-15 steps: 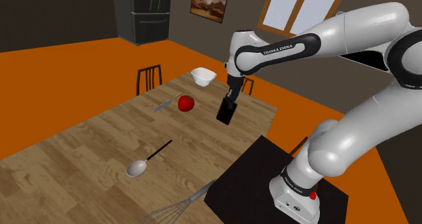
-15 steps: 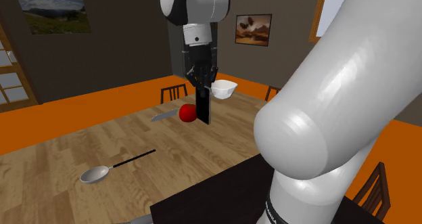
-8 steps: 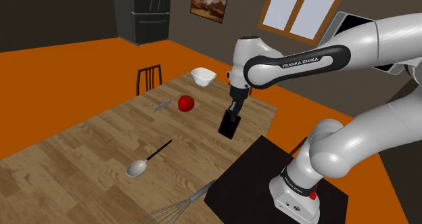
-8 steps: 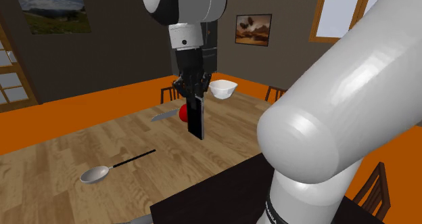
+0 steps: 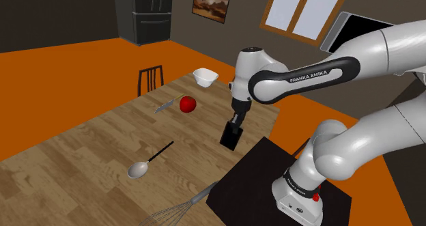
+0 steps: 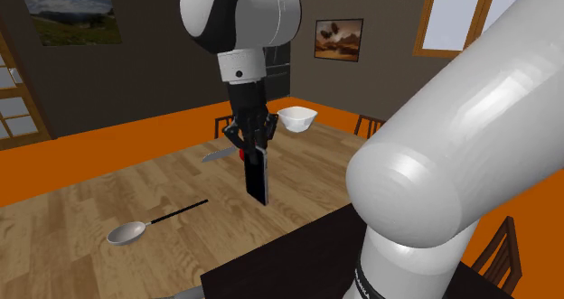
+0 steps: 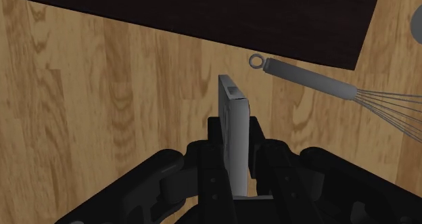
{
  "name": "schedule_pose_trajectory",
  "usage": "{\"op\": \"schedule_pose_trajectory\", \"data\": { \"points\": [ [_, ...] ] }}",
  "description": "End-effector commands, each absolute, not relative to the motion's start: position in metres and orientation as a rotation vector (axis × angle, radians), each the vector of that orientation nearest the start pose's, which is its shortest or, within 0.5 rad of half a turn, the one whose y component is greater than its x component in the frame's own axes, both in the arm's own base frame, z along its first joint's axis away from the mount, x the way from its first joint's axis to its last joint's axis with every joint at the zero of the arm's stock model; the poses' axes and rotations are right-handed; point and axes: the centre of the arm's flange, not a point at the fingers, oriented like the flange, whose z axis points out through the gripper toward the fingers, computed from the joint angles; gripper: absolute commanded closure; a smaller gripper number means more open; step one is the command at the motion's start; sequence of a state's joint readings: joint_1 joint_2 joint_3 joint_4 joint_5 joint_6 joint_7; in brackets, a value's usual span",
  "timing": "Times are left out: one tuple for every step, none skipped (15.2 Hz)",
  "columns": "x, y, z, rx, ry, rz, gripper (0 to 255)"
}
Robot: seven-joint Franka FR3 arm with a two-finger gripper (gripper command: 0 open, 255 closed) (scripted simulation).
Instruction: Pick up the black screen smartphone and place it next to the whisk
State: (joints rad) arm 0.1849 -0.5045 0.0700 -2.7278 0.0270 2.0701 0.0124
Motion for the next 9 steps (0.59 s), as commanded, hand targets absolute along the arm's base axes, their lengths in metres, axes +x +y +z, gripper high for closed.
{"op": "schedule_pose_trajectory", "data": {
  "points": [
    [0.334,0.087,0.352,-3.145,-0.342,0.239,255],
    [0.334,0.087,0.346,-3.145,-0.342,0.239,255],
    [0.334,0.087,0.341,-3.145,-0.342,0.239,255],
    [0.334,0.087,0.336,-3.145,-0.342,0.239,255],
    [0.334,0.087,0.33,-3.145,-0.342,0.239,255],
    [0.334,0.087,0.325,-3.145,-0.342,0.239,255],
    [0.334,0.087,0.32,-3.145,-0.342,0.239,255],
    [0.334,0.087,0.315,-3.145,-0.342,0.239,255],
    [0.334,0.087,0.309,-3.145,-0.342,0.239,255]
  ]
}}
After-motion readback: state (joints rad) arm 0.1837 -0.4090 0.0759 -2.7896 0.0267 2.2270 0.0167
